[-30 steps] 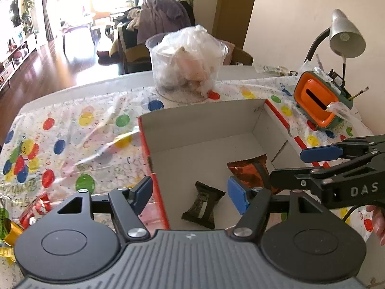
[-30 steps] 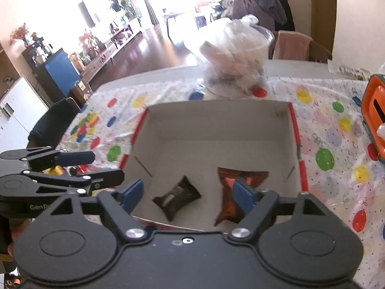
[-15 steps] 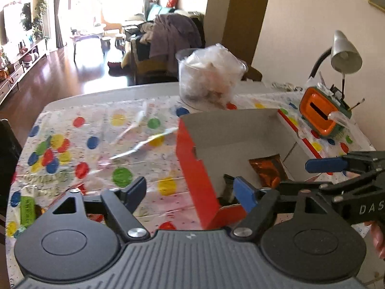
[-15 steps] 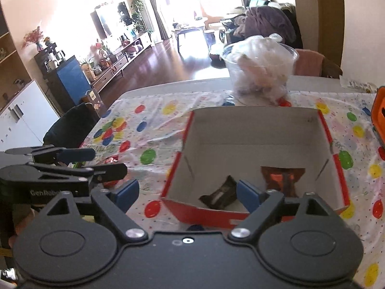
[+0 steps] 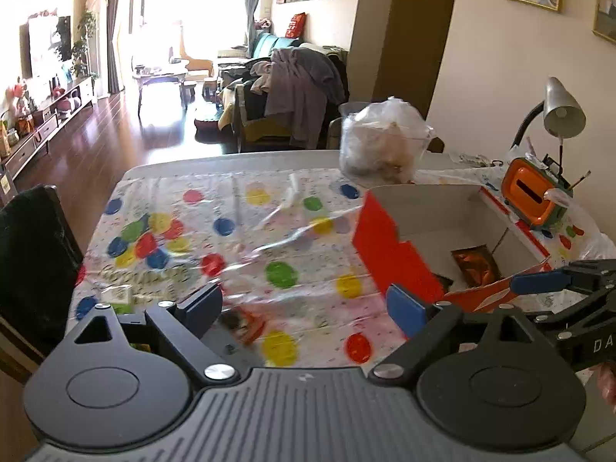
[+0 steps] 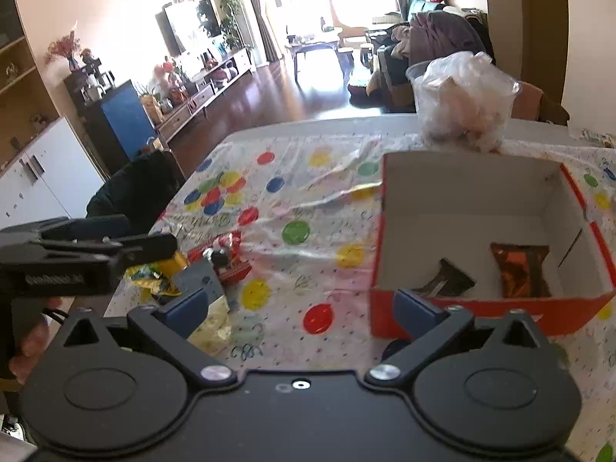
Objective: Organize snacks
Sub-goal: 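Lift both tools out of the box back toward the snack pile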
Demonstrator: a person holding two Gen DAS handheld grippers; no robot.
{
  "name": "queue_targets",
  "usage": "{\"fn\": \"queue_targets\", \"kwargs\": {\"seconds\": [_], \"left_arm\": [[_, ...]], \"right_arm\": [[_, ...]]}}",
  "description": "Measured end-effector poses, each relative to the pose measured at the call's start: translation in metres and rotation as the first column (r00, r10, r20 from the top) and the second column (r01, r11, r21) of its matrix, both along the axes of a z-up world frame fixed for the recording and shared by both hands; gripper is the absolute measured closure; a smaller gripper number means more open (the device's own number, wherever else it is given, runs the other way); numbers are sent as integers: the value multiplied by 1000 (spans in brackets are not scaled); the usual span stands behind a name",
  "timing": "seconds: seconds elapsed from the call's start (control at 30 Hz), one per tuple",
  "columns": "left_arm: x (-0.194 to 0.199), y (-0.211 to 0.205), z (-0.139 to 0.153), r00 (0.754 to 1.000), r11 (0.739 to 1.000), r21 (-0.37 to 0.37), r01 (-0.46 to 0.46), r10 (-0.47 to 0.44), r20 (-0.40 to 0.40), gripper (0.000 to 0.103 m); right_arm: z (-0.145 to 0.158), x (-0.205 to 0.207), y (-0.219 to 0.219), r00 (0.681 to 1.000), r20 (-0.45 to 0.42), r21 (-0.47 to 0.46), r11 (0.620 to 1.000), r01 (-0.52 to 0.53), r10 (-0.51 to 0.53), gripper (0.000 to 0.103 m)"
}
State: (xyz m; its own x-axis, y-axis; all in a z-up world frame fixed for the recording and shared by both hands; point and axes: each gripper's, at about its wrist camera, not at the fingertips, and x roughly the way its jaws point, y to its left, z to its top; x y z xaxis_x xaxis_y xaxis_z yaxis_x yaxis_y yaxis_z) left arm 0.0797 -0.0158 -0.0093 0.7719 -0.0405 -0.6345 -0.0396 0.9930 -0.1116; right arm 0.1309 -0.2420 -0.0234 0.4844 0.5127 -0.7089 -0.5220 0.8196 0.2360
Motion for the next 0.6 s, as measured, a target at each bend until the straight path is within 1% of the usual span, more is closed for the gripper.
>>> {"fn": "queue_targets", "kwargs": {"seconds": [0.17,0.27,0.4,0.5,0.6], "left_arm": [[-11,37,-13,999,1000,26,-9,10,-34,9],[-17,57,-25,998,1000,30,4,-3,-63,9],[-22,79,-46,990,999,29,21,-17,-137,9],[-21,88,-67,977,999,27,34,-28,-212,9],[-23,98,-88,965,999,32,31,-22,-262,9]], "right_arm": [[-15,-10,30,999,-30,-26,1000,11,-12,0],[-26,-14,47,999,-47,-44,999,-1,-1,0],[-41,-19,73,997,-55,-88,994,-59,55,0],[-52,-21,92,991,-71,-121,985,-124,116,0],[-64,-21,109,984,-90,-146,975,-166,154,0]]}}
